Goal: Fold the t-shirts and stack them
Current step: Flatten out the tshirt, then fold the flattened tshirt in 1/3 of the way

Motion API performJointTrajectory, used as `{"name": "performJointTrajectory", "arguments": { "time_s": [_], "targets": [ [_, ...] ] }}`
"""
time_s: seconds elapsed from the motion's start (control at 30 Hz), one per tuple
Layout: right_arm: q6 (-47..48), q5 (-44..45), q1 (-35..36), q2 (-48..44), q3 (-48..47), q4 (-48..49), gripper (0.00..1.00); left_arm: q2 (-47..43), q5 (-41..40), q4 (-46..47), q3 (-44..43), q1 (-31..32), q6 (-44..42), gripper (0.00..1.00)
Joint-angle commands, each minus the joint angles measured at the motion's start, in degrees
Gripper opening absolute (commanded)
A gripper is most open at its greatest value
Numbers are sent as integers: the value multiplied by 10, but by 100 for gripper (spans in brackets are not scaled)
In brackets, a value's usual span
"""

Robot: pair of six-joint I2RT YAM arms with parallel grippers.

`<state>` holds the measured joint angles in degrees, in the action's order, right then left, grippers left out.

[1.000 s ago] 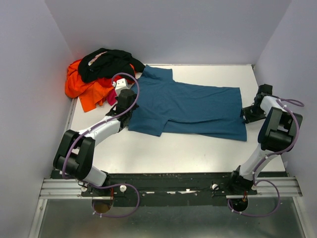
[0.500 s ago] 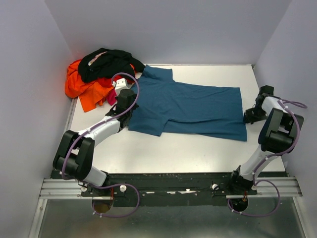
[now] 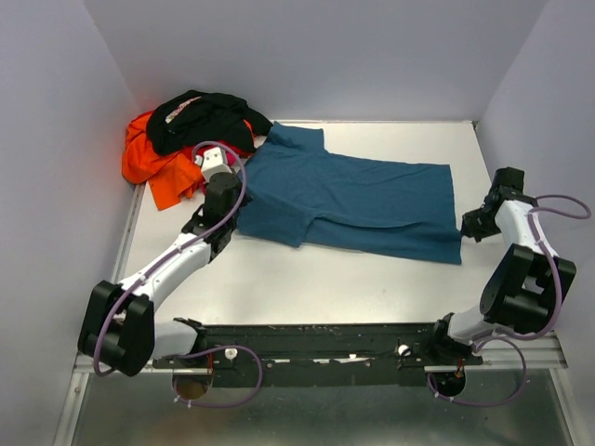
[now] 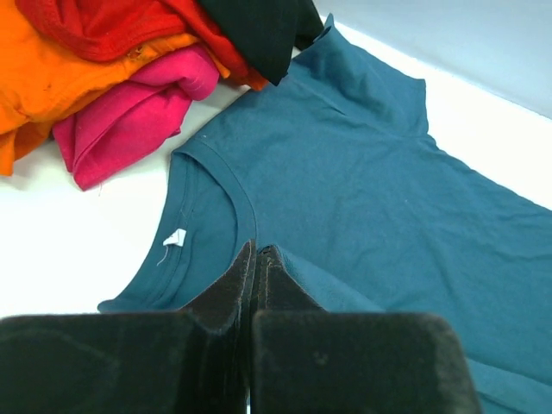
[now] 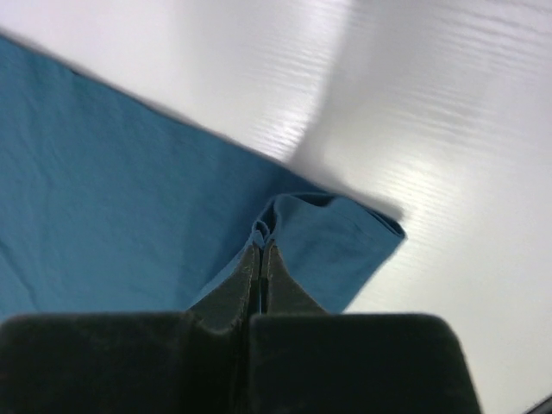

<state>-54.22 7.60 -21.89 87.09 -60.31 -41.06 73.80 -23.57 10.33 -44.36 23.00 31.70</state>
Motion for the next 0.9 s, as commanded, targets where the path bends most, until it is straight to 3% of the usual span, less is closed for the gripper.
{"name": "performJointTrajectory", "arguments": {
  "time_s": [0.0, 0.3, 0.53, 0.87],
  "targets": [
    [19, -13, -10, -64, 54, -27, 1, -61, -16, -33, 37, 4, 11, 0],
    [66, -3, -39, -234, 144, -57, 1, -162, -7, -92, 88, 6, 28, 0],
    [106, 36, -40, -341, 150, -127, 1, -216, 5, -143, 96, 11, 54, 0],
    [96, 28, -40, -367, 174, -125, 1, -194, -25, -199, 81, 12, 94, 0]
  ]
}}
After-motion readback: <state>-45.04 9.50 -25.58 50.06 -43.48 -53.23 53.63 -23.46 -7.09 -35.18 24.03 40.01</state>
